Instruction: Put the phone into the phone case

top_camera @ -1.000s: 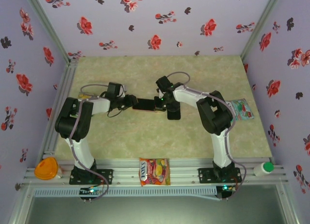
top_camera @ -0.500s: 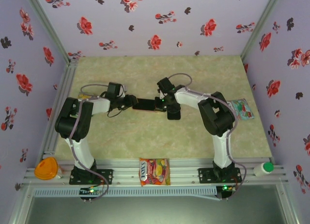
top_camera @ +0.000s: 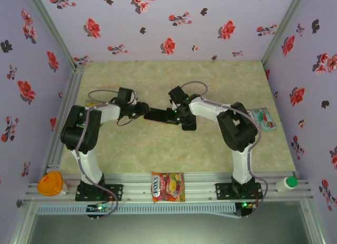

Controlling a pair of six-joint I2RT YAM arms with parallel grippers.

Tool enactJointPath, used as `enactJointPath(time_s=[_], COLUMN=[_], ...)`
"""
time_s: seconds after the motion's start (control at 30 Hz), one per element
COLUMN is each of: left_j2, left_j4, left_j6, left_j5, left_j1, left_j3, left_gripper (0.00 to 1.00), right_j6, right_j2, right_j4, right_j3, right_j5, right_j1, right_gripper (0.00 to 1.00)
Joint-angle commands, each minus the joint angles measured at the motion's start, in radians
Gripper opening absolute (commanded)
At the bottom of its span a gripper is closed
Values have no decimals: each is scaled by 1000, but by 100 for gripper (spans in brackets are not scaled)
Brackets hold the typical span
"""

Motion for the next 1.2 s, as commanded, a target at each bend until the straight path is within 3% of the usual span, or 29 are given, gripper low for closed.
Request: enactJointPath(time_s=[0.0, 0.33, 0.73, 1.17], left_j2=[19, 49, 103, 109], left_j4=[-24, -41, -48, -48], left_j6=[34, 43, 42, 37], left_j5=[-1, 5, 19, 15], left_j1=[-10, -9, -11, -10], left_j3=[32, 84, 149, 163], left_gripper=[41, 41, 41, 41], right_j6=[10, -43, -111, -110], right_j2=[-54, -48, 100, 180], right_j4=[-31, -25, -72, -58], right_j3=[33, 95, 242, 242], right_j5=[-15, -4, 41, 28], right_j1=[0, -69, -115, -124], right_gripper=[8, 9, 3, 0])
